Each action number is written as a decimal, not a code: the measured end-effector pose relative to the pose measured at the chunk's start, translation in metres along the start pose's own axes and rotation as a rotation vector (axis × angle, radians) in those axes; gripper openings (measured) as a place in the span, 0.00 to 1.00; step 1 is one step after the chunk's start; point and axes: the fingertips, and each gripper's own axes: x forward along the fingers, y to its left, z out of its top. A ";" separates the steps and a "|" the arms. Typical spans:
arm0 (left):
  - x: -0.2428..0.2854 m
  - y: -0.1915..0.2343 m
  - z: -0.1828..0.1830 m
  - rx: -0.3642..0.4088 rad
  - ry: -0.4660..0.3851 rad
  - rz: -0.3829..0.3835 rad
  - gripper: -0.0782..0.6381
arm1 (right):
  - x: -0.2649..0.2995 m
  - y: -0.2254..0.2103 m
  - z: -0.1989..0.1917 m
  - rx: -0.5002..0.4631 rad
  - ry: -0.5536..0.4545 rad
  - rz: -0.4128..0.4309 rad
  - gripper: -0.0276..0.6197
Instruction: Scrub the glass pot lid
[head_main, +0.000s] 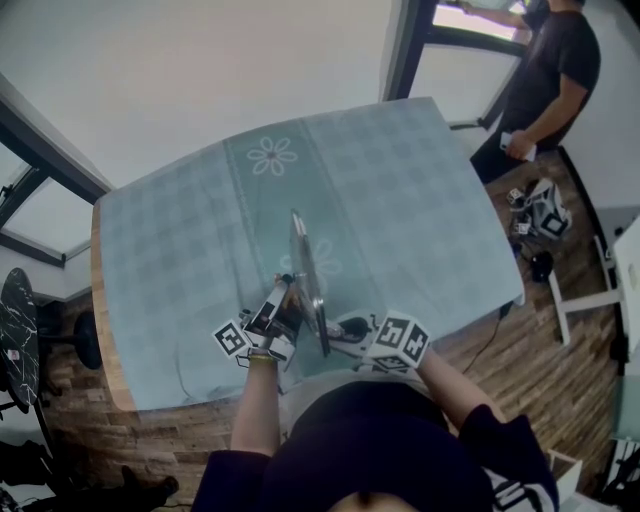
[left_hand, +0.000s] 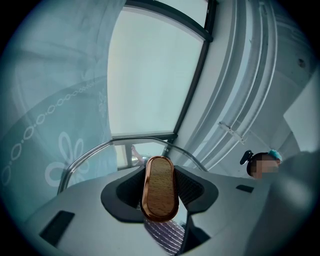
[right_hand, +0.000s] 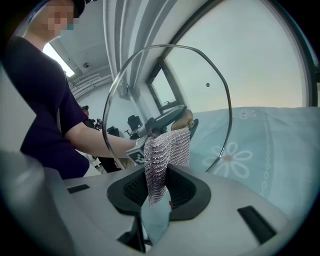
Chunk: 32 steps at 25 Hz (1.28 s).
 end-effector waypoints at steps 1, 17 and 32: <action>0.000 0.000 0.000 -0.002 -0.002 0.001 0.34 | -0.002 0.003 0.001 0.000 -0.001 0.006 0.17; -0.005 -0.003 0.012 0.019 -0.041 0.056 0.34 | -0.034 0.012 0.009 0.009 -0.058 0.022 0.17; -0.024 -0.004 0.021 0.335 0.130 0.371 0.34 | -0.083 -0.075 0.032 0.170 -0.278 -0.340 0.17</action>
